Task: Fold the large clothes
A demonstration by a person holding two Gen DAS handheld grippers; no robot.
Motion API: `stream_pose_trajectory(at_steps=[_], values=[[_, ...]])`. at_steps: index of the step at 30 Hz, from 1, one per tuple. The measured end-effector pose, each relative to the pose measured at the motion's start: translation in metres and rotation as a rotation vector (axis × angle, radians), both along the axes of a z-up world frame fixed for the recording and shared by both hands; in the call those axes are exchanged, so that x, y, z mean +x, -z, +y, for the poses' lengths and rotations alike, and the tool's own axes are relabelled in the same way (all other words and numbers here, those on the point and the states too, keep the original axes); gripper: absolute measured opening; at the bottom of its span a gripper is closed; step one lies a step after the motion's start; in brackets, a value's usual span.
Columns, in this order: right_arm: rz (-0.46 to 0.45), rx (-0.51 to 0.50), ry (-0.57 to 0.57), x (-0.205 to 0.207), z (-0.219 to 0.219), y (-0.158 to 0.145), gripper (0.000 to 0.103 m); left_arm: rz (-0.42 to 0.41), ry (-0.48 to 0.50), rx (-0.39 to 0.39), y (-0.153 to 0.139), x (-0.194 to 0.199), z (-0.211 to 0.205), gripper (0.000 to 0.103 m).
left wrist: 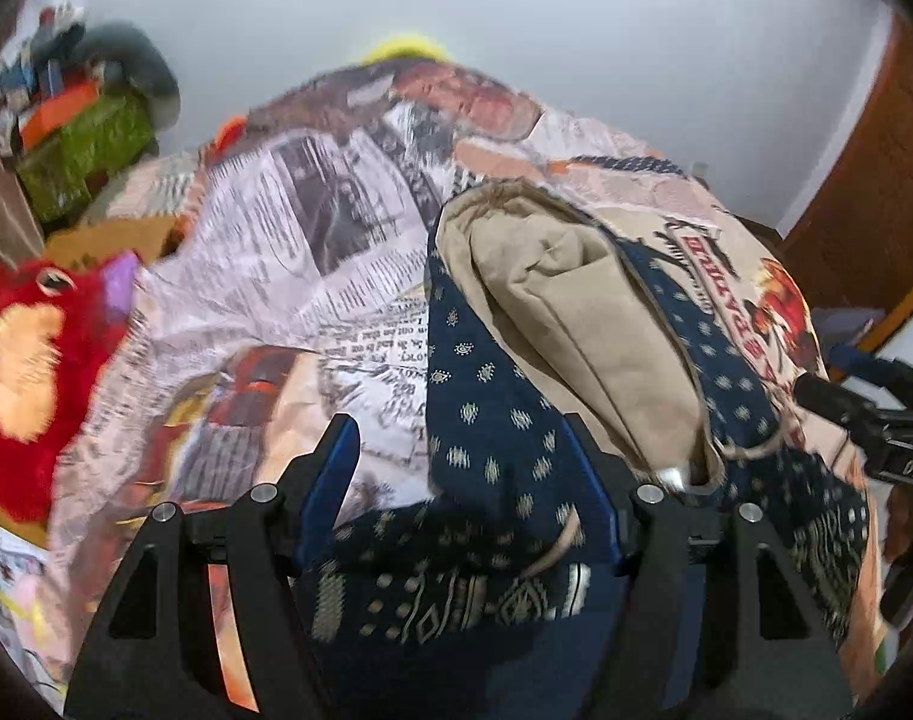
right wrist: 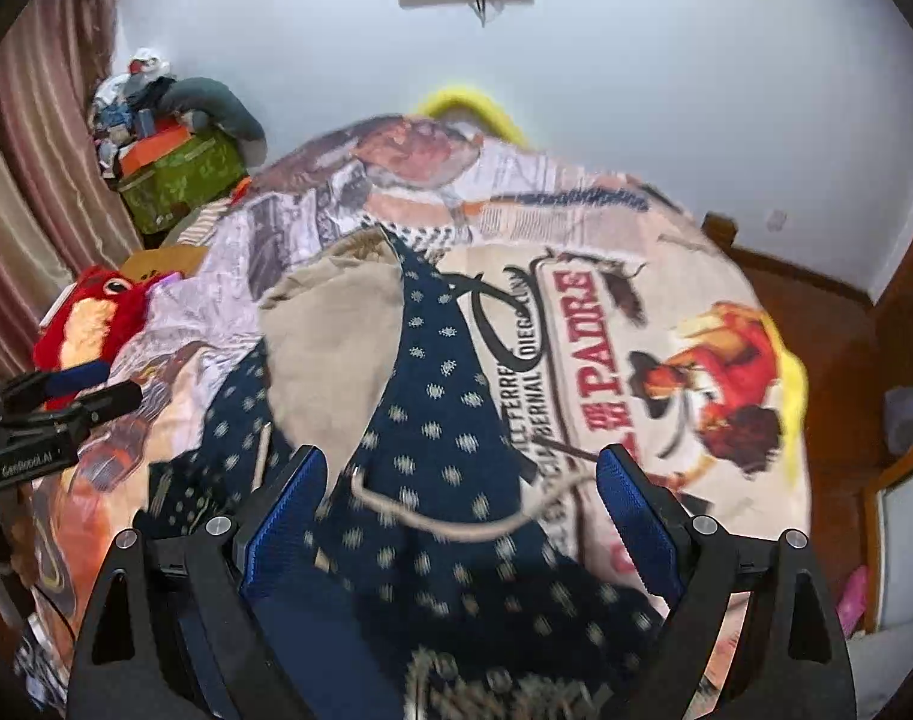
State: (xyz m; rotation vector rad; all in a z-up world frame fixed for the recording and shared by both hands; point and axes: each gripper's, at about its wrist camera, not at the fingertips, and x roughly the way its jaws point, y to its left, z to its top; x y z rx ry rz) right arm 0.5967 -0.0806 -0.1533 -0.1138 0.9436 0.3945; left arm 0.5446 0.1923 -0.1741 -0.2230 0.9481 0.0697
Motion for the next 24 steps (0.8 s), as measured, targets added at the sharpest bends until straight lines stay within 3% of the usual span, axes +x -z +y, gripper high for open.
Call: stream_pose_trajectory(at_steps=[8, 13, 17, 19, 21, 22, 24], values=[[0.087, -0.017, 0.009, 0.055, 0.026, 0.056, 0.09, 0.09, -0.066, -0.142, 0.057, 0.05, 0.023, 0.067], [0.103, 0.044, 0.021, 0.066, 0.033, 0.077, 0.078, 0.076, -0.103, -0.224, 0.071, 0.057, 0.029, 0.065], [0.074, 0.062, -0.015, 0.06, 0.04, 0.076, 0.056, 0.059, -0.041, -0.261, 0.069, 0.056, 0.021, 0.029], [0.073, 0.059, -0.022, 0.057, 0.042, 0.074, 0.045, 0.062, -0.037, -0.225, 0.066, 0.056, 0.013, 0.024], [0.078, 0.07, -0.027, 0.053, 0.043, 0.072, 0.029, 0.066, -0.015, -0.188, 0.061, 0.055, 0.004, 0.007], [0.08, 0.074, -0.03, 0.051, 0.043, 0.071, 0.025, 0.062, -0.007, -0.17, 0.057, 0.054, 0.001, 0.004], [0.081, 0.083, -0.04, 0.045, 0.04, 0.065, 0.014, 0.047, 0.014, -0.141, 0.046, 0.049, -0.005, 0.003]])
